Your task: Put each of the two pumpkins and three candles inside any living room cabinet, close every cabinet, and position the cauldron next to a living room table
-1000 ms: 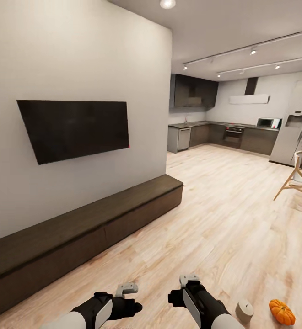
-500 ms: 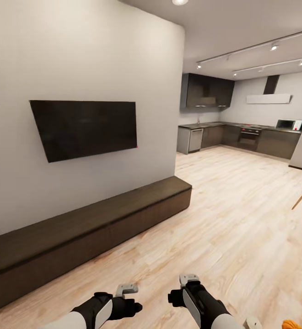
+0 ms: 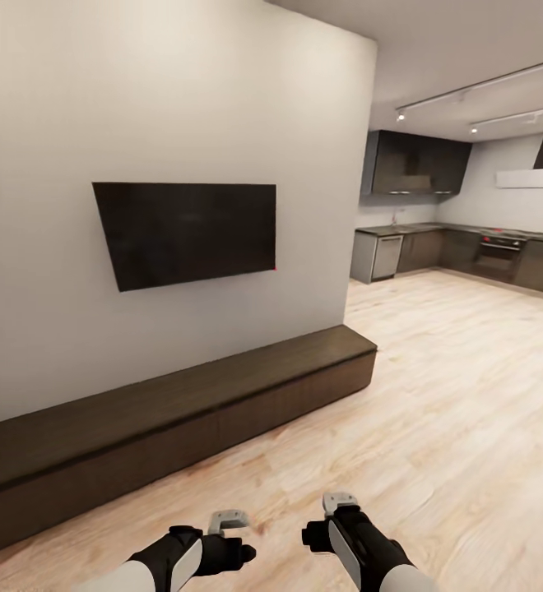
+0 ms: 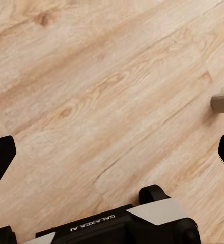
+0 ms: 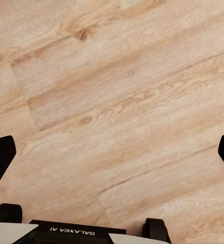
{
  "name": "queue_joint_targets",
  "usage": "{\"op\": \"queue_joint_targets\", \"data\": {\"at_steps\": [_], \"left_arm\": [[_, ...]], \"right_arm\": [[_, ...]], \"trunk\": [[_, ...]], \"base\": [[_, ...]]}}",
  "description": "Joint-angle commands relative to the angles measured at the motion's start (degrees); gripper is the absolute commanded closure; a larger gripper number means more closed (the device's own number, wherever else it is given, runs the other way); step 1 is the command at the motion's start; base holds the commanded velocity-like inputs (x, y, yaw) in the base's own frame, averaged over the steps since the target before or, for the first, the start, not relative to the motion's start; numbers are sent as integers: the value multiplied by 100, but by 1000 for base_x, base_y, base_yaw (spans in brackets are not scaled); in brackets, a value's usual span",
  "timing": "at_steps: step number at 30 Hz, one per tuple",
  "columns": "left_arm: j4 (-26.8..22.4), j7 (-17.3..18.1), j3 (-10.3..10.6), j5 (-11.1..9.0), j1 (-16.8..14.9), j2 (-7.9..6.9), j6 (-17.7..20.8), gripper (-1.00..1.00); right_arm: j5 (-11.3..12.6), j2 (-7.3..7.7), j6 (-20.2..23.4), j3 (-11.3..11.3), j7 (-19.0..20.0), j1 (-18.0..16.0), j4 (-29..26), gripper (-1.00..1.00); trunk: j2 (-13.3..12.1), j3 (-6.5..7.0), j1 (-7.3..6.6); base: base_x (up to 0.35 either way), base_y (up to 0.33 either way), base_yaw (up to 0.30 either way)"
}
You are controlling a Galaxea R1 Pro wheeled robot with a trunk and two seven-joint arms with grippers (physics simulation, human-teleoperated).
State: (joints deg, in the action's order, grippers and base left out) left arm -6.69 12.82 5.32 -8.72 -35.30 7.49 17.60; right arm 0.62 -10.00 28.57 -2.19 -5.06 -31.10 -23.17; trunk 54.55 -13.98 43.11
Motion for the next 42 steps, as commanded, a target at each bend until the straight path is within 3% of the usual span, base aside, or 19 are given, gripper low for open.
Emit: {"op": "queue_joint_targets", "data": {"at_steps": [1, 21, 27, 42], "left_arm": [[-8, 1, 48, -59, -3, -1, 33, -100], [-8, 1, 41, -59, -3, -2, 33, -100], [-8, 1, 44, -59, -3, -2, 33, -100], [-8, 1, 46, -59, -3, -2, 33, -100]], "right_arm": [[8, 0, 35, -18, -30, -1, -12, -100], [5, 0, 35, -30, 41, -1, -12, -100], [0, 0, 32, -254, 204, -1, -12, -100], [-1, 0, 34, -299, 224, -1, -12, -100]], "trunk": [[5, -6, 3], [5, 10, 3], [5, 31, 3], [5, 88, 3]], "base": [[196, -147, 278], [198, -70, 95], [199, -2, 235], [162, -80, 272]]}}
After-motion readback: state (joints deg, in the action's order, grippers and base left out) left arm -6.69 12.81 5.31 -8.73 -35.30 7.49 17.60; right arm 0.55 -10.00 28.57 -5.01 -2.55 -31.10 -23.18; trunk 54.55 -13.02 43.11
